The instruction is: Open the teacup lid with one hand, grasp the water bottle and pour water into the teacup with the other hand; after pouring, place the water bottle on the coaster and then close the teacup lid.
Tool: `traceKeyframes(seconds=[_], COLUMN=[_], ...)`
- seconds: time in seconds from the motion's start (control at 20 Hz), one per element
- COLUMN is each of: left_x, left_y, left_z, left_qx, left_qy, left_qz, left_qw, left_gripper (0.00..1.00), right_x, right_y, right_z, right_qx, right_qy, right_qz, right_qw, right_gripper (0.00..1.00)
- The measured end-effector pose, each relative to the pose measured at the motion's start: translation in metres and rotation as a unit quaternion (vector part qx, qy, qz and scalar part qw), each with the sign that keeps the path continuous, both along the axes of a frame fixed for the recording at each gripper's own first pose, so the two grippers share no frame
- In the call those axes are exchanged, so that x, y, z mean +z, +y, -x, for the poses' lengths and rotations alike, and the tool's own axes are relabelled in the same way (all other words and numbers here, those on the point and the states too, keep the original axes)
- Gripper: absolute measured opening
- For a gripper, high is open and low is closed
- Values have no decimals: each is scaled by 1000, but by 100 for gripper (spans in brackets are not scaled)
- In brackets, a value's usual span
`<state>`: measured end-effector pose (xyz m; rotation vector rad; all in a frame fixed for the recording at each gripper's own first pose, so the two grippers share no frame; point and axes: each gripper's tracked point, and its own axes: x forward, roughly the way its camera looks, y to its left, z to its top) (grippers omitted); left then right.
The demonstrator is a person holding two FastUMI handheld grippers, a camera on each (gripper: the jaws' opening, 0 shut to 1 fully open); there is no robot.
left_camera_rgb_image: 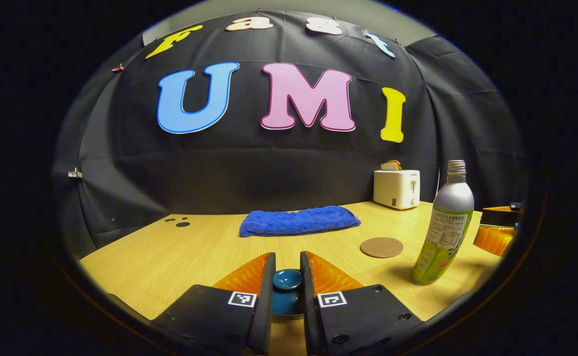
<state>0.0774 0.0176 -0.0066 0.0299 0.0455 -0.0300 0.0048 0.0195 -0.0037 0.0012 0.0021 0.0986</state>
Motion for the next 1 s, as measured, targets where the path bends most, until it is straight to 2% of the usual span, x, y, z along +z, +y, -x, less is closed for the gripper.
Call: traceKeyframes(seconds=[0.15,0.2,0.25,0.3,0.35,0.4,0.55,0.7,0.75,0.85,1.0], left_x=[1,0,1,0,1,0,4,4,4,4,3], left_y=[22,31,40,50,60,70,99,123,127,129,130], left_z=[10,14,19,23,28,32,40,43,44,46,39], left_qx=[23,31,40,47,55,63,87,100,102,94,84], left_qy=[-3,-3,-4,-4,-4,-6,-12,-21,-21,-21,-21], left_qz=[-10,-16,-20,-21,-20,-19,-9,16,11,12,13], left_qw=[1000,999,999,999,998,998,996,995,994,995,996], left_gripper=[31,31,31,31,31,31,31,31,31,30,31], right_x=[-2,-1,-1,0,3,5,0,-5,-4,-5,-6], right_y=[13,17,21,24,28,33,34,27,27,27,30], right_z=[3,4,5,6,8,10,2,-9,-11,-18,-29], right_qx=[30,43,55,65,74,80,65,38,35,27,18], right_qy=[1,1,1,0,-6,-12,-4,12,14,17,16], right_qz=[-1,-1,-2,-2,-2,0,6,-7,-16,-23,-7], right_qw=[1000,999,998,998,997,997,998,999,999,999,1000], right_gripper=[99,94,99,94,99,99,99,99,99,99,99])
